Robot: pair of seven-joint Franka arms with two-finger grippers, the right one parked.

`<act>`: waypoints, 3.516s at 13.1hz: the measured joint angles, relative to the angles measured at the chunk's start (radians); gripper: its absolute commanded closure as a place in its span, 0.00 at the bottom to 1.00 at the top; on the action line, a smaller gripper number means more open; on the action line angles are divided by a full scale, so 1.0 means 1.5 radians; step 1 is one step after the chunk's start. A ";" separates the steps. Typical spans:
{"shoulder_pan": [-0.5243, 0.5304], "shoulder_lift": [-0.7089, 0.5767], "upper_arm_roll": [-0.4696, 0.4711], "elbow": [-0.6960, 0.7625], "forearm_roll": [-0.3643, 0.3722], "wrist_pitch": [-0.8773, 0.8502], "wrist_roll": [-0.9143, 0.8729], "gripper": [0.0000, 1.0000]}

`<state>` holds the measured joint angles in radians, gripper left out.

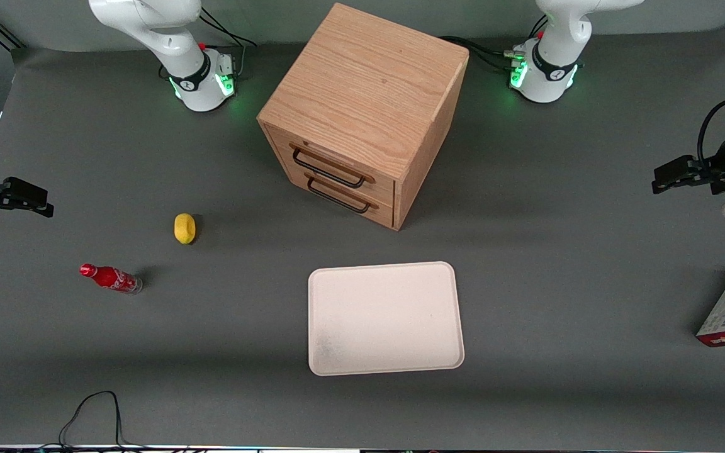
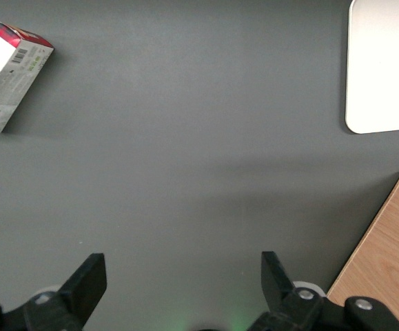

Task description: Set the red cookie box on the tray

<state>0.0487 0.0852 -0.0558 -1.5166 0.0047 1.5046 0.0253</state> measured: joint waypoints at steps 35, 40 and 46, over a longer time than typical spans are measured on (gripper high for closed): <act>0.337 0.415 0.000 0.163 0.032 0.340 0.747 0.00; 0.334 0.450 -0.004 0.110 0.029 0.455 0.747 0.00; 0.319 0.480 -0.009 0.103 0.007 0.486 0.746 0.34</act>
<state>0.5267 0.8055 -0.0690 -1.3617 0.0146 2.2330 1.1441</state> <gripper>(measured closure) 0.000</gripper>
